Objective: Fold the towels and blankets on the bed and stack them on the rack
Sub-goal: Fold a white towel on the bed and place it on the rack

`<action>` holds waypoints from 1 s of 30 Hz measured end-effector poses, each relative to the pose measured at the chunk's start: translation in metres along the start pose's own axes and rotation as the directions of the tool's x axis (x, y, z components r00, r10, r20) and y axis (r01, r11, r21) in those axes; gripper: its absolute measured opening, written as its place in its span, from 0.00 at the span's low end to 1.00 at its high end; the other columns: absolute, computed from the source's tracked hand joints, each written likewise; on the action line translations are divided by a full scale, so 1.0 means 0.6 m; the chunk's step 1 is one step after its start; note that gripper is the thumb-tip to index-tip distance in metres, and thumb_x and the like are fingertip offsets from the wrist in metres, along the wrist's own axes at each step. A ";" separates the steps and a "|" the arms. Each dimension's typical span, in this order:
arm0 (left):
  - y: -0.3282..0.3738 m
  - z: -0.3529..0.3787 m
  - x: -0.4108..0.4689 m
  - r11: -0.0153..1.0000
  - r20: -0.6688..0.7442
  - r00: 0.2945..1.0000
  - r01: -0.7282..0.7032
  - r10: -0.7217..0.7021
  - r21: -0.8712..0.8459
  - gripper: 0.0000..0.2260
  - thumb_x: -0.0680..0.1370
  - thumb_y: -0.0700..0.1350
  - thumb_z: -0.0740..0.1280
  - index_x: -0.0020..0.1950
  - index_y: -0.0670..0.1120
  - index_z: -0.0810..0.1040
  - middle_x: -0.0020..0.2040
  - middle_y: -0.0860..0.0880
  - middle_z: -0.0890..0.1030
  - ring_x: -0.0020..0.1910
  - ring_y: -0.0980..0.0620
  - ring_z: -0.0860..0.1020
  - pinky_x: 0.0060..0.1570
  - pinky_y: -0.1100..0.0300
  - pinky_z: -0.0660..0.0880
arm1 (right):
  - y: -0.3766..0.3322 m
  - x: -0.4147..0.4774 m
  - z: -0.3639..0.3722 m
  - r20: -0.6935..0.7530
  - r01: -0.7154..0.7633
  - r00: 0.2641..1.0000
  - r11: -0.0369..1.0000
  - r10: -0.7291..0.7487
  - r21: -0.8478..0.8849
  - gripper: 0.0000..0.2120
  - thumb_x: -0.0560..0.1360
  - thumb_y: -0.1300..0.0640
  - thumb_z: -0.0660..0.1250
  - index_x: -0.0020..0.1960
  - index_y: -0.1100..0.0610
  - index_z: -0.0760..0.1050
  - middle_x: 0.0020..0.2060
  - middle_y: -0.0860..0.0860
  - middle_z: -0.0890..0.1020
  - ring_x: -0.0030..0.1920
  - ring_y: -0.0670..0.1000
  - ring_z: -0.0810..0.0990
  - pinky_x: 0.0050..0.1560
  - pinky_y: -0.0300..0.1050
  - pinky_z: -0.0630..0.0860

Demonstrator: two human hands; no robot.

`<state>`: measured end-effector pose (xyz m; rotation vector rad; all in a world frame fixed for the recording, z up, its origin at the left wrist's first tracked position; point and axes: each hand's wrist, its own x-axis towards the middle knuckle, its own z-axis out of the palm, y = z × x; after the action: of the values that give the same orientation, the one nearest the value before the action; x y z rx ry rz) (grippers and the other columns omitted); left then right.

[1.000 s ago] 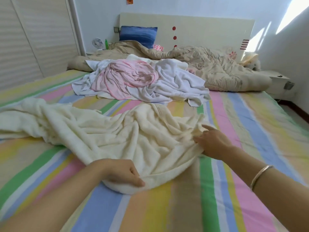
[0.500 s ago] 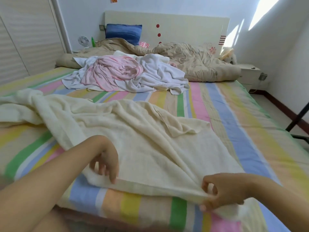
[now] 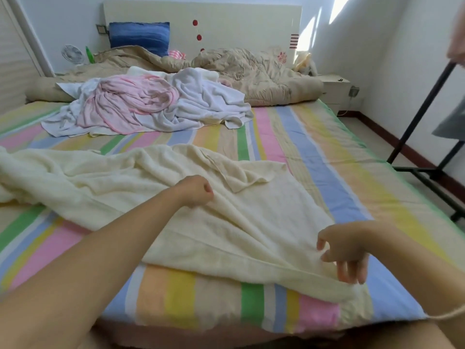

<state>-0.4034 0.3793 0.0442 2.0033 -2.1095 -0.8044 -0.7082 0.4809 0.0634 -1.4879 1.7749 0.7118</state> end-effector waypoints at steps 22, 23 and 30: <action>0.031 0.043 -0.053 0.959 0.274 0.962 0.062 0.016 -0.276 0.07 0.78 0.42 0.66 0.54 0.40 0.79 0.46 0.43 0.85 0.40 0.48 0.84 0.46 0.50 0.82 | -0.002 0.017 0.040 -0.723 -0.110 0.690 0.982 -0.037 -0.156 0.12 0.77 0.46 0.63 0.52 0.54 0.73 0.49 0.50 0.78 0.53 0.55 0.78 0.45 0.44 0.68; 0.015 0.038 -0.033 0.962 0.124 0.992 0.061 -0.029 -0.268 0.06 0.78 0.41 0.65 0.51 0.41 0.80 0.45 0.44 0.85 0.40 0.49 0.84 0.46 0.50 0.82 | -0.026 0.034 0.026 -0.753 -0.064 0.652 0.983 -0.087 -0.169 0.12 0.76 0.48 0.63 0.56 0.54 0.72 0.52 0.51 0.79 0.54 0.56 0.78 0.44 0.44 0.67; -0.066 -0.013 0.084 0.985 -0.365 0.915 0.173 -0.170 -0.023 0.07 0.77 0.45 0.62 0.51 0.52 0.79 0.53 0.50 0.80 0.53 0.46 0.77 0.49 0.56 0.74 | -0.171 0.188 -0.072 -0.709 0.309 0.621 0.936 -0.334 -0.170 0.35 0.72 0.46 0.69 0.73 0.52 0.56 0.65 0.53 0.67 0.56 0.58 0.76 0.45 0.47 0.70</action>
<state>-0.3706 0.3295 0.0192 2.1646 -1.7518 -0.3965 -0.6249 0.3604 0.0020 -2.2510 1.9393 -0.0975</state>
